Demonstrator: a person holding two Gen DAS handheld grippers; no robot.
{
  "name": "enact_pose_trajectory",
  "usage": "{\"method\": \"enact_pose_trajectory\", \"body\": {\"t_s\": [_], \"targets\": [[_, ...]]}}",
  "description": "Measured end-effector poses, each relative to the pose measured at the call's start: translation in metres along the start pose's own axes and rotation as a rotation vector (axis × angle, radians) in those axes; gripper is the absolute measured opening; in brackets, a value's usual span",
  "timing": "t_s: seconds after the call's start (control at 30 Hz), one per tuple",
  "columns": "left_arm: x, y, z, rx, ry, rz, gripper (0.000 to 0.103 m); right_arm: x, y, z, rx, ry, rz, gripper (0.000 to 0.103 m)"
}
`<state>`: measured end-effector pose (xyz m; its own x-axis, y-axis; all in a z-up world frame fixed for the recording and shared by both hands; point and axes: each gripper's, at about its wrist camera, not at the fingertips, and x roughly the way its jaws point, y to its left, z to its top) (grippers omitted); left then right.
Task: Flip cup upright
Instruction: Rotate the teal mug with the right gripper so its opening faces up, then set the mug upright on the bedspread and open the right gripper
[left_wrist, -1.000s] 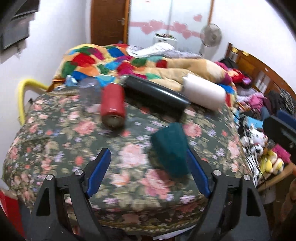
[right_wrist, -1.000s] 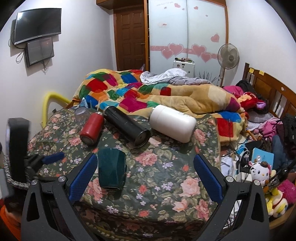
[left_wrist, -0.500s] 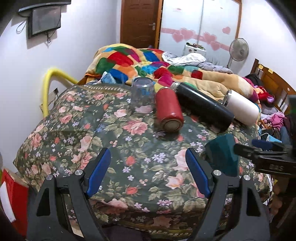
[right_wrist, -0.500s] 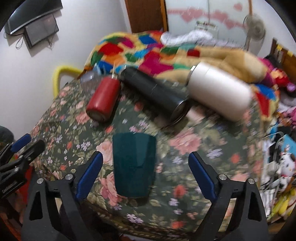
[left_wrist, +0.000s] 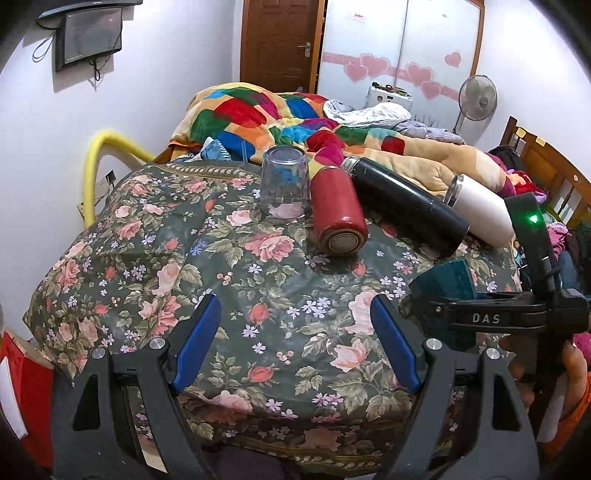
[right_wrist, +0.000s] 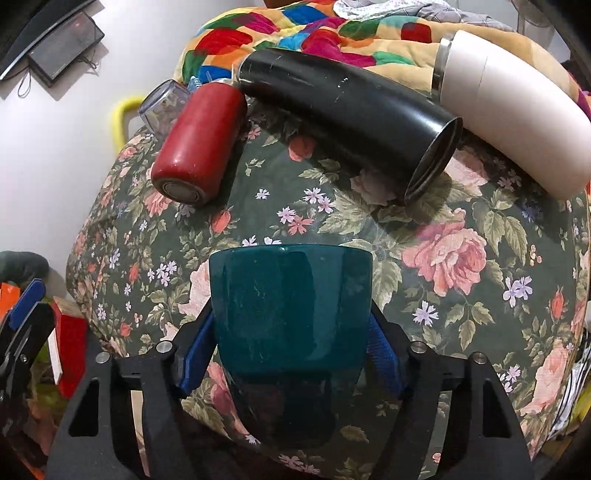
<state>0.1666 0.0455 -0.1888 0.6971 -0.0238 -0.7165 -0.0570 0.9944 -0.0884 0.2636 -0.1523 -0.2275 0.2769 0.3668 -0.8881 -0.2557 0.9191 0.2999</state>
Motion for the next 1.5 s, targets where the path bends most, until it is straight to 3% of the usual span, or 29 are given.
{"method": "enact_pose_trajectory", "body": {"t_s": [0.3, 0.47, 0.77, 1.2, 1.37, 1.5], "targets": [[-0.013, -0.007, 0.004, 0.016, -0.035, 0.0, 0.082, -0.033, 0.02, 0.0, -0.113, -0.115, -0.084, 0.07], [-0.014, -0.009, 0.006, 0.014, -0.041, 0.003, 0.082, -0.039, 0.027, 0.008, -0.123, -0.162, -0.068, 0.07], [-0.014, -0.008, 0.007, 0.014, -0.037, 0.01, 0.082, -0.014, 0.029, 0.008, -0.138, -0.131, -0.114, 0.069], [-0.013, -0.009, 0.002, -0.007, -0.016, 0.001, 0.082, -0.015, 0.04, -0.011, -0.209, -0.102, -0.182, 0.072], [-0.024, -0.013, 0.003, -0.005, -0.024, -0.003, 0.082, -0.026, 0.039, -0.018, -0.2, -0.087, -0.162, 0.074], [-0.042, -0.017, 0.005, 0.0, -0.056, -0.009, 0.082, -0.052, 0.044, -0.029, -0.211, -0.133, -0.169, 0.074]]}}
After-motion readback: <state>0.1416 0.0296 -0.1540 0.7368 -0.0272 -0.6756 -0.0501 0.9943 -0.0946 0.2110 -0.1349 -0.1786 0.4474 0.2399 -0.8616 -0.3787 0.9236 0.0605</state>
